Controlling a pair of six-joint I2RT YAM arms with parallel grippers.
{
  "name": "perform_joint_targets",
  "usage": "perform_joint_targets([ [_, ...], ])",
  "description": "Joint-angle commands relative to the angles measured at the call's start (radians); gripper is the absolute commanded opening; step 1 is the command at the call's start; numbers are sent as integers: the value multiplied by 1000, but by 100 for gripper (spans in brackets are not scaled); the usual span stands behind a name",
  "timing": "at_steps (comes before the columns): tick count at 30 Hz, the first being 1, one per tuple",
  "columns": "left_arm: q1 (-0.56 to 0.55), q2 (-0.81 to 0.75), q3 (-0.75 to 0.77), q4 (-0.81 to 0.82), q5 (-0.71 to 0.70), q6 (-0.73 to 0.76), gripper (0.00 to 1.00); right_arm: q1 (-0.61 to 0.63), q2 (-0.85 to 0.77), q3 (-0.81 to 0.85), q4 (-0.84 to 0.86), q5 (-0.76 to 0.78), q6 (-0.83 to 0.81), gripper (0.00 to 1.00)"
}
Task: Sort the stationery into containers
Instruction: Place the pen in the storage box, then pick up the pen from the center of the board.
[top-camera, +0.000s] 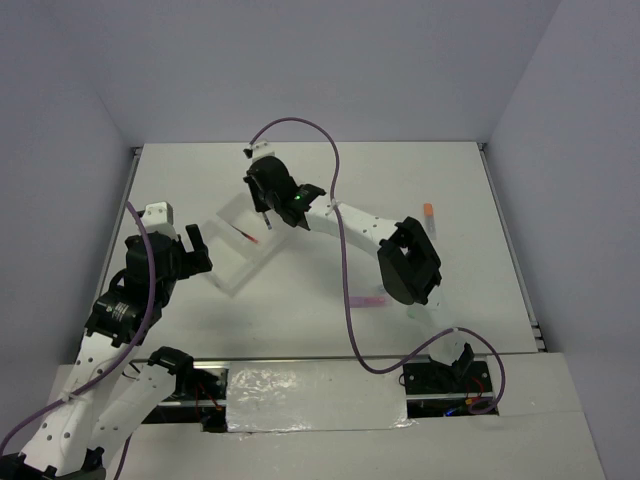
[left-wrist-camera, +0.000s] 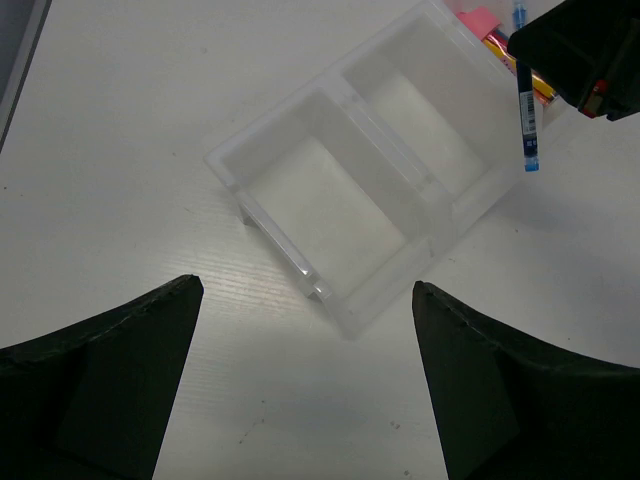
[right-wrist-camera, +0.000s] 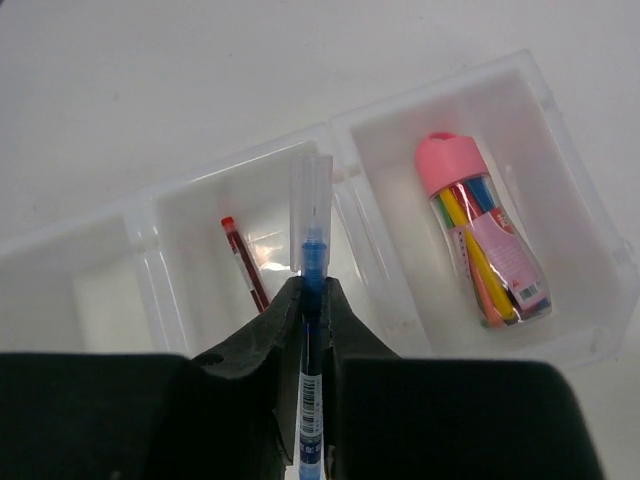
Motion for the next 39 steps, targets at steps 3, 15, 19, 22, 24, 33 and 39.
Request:
perform_joint_targets([
  [3, 6, 5, 10, 38, 16, 15, 99, -2, 67, 118, 8, -39, -19, 46],
  [15, 6, -9, 9, 39, 18, 14, 99, -82, -259, -93, -121, 152, 181, 74],
  [19, 6, -24, 9, 39, 18, 15, 99, -124, -521, -395, -368, 388, 444, 84],
  [22, 4, -32, 7, 43, 25, 18, 99, -177, -725, -693, -362, 373, 524, 84],
  [24, 4, -32, 7, 44, 30, 20, 99, -247, -816, -880, -367, 376, 594, 82],
  [33, 3, -28, 7, 46, 36, 21, 99, -499, -953, -1161, -295, 290, 587, 59],
  [39, 1, -24, 6, 46, 38, 20, 99, -589, -822, -1140, -267, 249, 579, 54],
])
